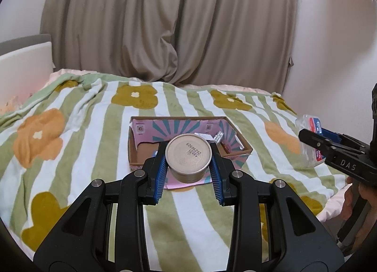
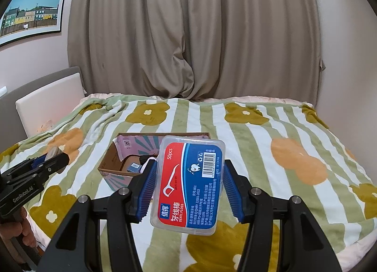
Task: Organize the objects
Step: 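Grasp the clear floss-pick case with the right tool and lift it, then carry the lid and floss case over the pink box and open both tools, then raise both open tools away from the pink box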
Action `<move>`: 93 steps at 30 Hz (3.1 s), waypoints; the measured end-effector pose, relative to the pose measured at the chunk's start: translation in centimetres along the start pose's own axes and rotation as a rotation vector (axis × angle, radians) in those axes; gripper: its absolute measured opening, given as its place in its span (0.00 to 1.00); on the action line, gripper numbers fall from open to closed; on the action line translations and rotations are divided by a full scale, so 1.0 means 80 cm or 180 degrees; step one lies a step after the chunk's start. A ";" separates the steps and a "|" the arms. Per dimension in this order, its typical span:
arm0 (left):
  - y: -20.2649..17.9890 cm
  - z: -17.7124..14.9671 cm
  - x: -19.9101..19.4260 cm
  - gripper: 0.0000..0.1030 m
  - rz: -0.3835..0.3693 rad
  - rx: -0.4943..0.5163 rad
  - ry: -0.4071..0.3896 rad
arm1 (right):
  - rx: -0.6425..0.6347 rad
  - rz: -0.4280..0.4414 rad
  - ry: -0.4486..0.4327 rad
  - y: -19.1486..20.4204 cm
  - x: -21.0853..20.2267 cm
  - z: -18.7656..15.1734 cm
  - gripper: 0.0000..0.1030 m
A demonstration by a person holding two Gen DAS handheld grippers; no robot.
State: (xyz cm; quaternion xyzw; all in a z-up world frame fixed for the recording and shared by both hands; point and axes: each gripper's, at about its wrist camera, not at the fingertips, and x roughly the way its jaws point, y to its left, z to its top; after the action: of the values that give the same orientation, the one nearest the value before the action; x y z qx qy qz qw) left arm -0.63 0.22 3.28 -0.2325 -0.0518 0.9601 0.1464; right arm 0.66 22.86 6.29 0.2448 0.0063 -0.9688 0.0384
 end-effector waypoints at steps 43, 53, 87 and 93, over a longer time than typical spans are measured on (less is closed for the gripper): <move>0.110 0.053 0.345 0.33 0.0145 -0.0336 0.1352 | 0.0055 0.0399 0.1341 -0.036 0.326 0.035 0.50; 0.096 0.057 0.350 1.00 0.0139 -0.0314 0.1306 | -0.0127 0.0271 0.1246 -0.031 0.316 0.029 1.00; 0.033 0.052 0.078 1.00 0.0361 -0.0134 0.0525 | -0.0083 0.0171 0.0522 0.006 0.127 0.046 1.00; 0.029 0.017 0.031 1.00 0.0454 -0.0112 0.0434 | -0.0026 0.0196 0.0473 0.010 0.090 0.015 1.00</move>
State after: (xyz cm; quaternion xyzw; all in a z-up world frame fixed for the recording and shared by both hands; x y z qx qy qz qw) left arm -3.94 -1.30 3.05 -0.3029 -0.0419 0.9490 0.0768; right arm -6.16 21.51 3.98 0.3159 0.0056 -0.9463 0.0686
